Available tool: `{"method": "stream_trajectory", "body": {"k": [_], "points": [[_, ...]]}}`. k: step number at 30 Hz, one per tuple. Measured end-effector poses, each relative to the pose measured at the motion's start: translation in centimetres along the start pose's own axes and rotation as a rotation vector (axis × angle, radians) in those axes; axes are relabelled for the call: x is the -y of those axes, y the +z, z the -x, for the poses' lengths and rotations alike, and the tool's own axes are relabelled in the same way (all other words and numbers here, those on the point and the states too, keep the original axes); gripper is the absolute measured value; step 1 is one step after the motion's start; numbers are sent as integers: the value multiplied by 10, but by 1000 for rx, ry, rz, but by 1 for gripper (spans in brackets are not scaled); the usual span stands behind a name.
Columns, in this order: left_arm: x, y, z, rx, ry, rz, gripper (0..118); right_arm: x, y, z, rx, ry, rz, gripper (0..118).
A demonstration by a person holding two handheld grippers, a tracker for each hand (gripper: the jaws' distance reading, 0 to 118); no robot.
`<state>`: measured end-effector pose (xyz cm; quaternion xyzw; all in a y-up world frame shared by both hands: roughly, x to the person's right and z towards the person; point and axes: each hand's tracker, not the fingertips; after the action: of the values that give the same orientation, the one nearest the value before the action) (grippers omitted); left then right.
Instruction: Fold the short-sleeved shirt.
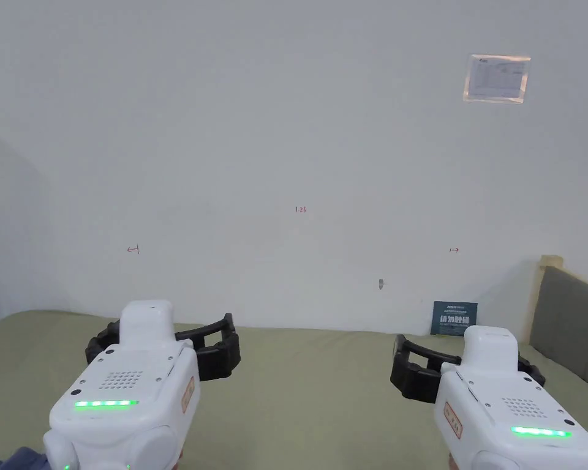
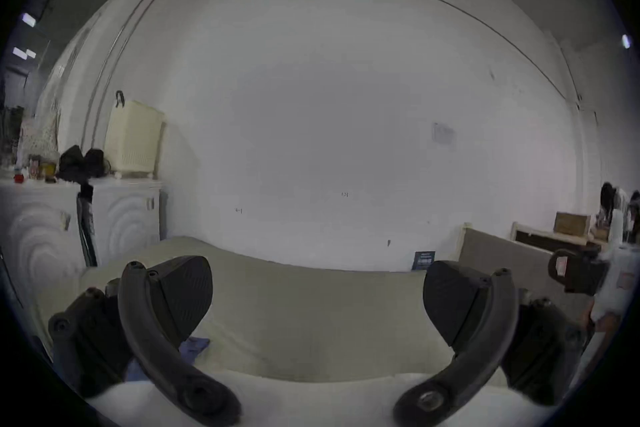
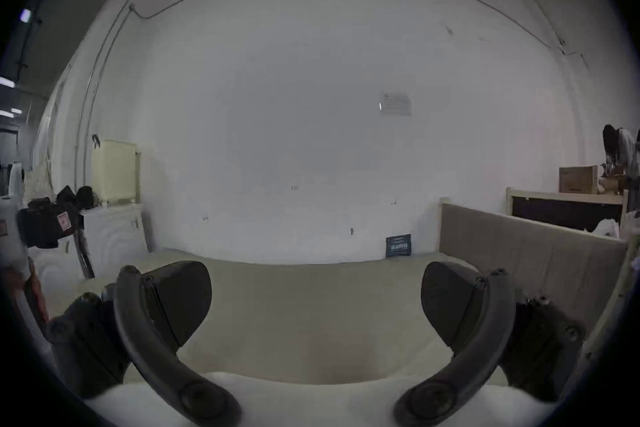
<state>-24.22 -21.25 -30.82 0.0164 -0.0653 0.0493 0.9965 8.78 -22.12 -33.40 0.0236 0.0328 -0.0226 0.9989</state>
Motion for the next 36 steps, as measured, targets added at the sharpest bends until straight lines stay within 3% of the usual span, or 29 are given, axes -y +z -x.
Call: {"method": "stream_trajectory", "body": {"k": [5,6,7,8,9,10,12,17,23,27,32,36], "points": [[4,-8,-5,-4,5,34,117,1,-1,3,-12,27,48,118],[5,-8,-6,-4,-6,39,110,2,0,3,-15,36,51,117],[6,-9,-6,-5,-30,41,77,3,1,3,-25,45,55,106],[8,-9,-9,-26,-77,42,27,4,3,6,-18,61,46,77],[10,-13,-13,-50,-122,47,0,3,4,11,44,100,41,30],[17,-15,-14,-65,-123,22,0,4,3,13,81,118,46,1],[18,-16,-7,-18,-70,35,0,9,2,11,29,73,28,1],[27,-2,25,-79,-99,29,0,14,-5,45,-27,123,43,1],[43,53,117,-264,-129,106,0,42,-14,157,-267,126,85,1],[69,87,195,-403,-96,288,0,74,-15,239,-453,111,156,1],[123,74,291,-385,145,856,0,119,-22,305,-578,157,241,1],[172,41,332,-365,164,858,2,149,-33,320,-593,189,281,1]]}}
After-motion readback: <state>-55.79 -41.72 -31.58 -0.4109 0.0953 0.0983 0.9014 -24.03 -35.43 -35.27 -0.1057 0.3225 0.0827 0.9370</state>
